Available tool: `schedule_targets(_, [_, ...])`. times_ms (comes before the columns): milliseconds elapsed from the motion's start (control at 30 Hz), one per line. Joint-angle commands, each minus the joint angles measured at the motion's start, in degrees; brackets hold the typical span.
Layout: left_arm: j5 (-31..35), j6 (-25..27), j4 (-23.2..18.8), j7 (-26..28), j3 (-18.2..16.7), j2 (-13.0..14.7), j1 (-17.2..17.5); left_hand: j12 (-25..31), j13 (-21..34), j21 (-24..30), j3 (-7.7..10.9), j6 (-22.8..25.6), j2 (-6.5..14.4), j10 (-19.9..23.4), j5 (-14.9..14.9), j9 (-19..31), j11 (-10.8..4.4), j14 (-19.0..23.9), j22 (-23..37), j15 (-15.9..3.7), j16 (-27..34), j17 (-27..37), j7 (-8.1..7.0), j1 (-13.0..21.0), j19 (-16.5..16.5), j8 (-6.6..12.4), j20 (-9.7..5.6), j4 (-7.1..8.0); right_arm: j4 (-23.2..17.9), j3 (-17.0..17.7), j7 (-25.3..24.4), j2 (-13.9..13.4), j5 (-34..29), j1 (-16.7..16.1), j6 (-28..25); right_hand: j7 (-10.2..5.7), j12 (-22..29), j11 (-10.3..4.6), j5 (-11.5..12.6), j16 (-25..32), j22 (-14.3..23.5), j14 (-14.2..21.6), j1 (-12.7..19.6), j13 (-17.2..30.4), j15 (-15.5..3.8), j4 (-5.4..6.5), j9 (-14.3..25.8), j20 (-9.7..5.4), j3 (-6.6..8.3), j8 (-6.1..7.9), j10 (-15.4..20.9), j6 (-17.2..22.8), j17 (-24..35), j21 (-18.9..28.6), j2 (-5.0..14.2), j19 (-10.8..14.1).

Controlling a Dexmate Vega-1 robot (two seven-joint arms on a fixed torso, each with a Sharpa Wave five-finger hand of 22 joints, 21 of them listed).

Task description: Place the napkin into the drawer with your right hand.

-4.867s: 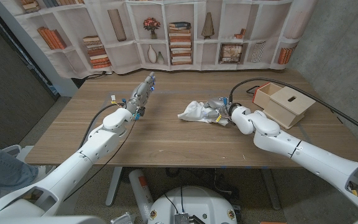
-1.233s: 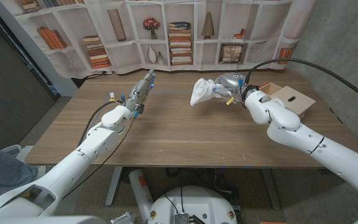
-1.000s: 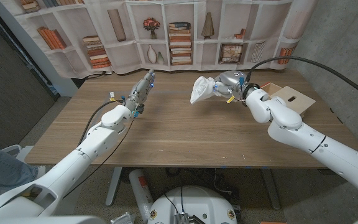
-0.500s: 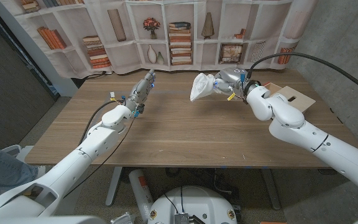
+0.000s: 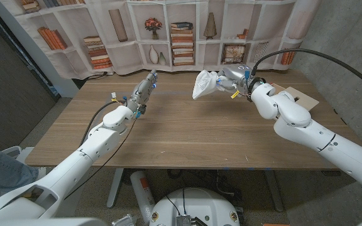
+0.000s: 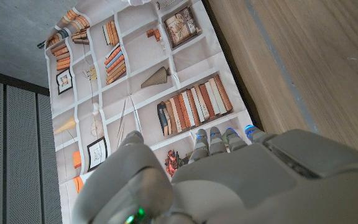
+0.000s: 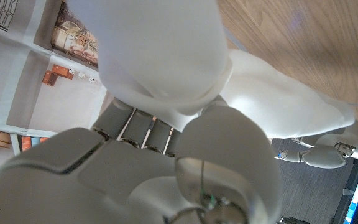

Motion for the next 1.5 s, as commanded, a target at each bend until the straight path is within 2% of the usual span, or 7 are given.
schedule_targets(33, [0.2,0.2,-0.5,0.3,0.0,0.2,0.3,0.2,0.3,0.3,-0.11,0.2,0.5,0.1,-0.2,0.3,0.14,0.1,0.1,-0.2,0.2,0.1,0.07,0.0,-3.5,-0.04,-0.21,-0.06,-1.0,1.1,0.2,-0.5,0.5,-0.5,-0.3,-1.0,-0.4,0.15,0.5,0.1,0.2,0.3,0.0,0.2,-5.39,0.35,0.4,-4.81,0.17,0.15,0.7,1.6,0.2,0.3,0.69,-0.3])
schedule_targets(867, [0.1,0.1,0.3,-0.2,0.1,-0.2,-0.5,0.2,0.3,0.3,-0.29,0.2,0.6,0.2,-0.2,0.3,0.09,0.2,0.1,-0.23,0.2,0.1,0.0,0.1,-3.5,-0.06,-0.23,-0.08,-1.1,1.9,0.7,-0.5,0.8,0.3,-1.9,-0.98,-1.0,0.12,0.5,0.0,0.2,0.1,0.1,0.3,-5.48,0.32,0.4,-4.85,0.33,-0.36,1.0,1.9,0.2,0.3,0.68,-0.6])
schedule_targets(1500, [0.0,-0.4,-0.5,0.2,-0.4,0.2,0.4,0.2,0.3,0.3,-0.41,0.2,0.7,0.3,-0.2,0.3,0.0,0.2,0.1,-0.19,0.2,0.1,-0.07,0.2,-3.5,-0.05,-0.21,-0.1,-0.3,1.7,1.2,-0.1,1.1,1.2,-4.5,-1.01,-1.3,0.13,0.5,0.1,0.2,0.2,0.2,0.3,-5.53,0.34,0.5,-4.83,0.41,-0.69,1.1,2.0,0.2,0.4,0.71,-0.6])
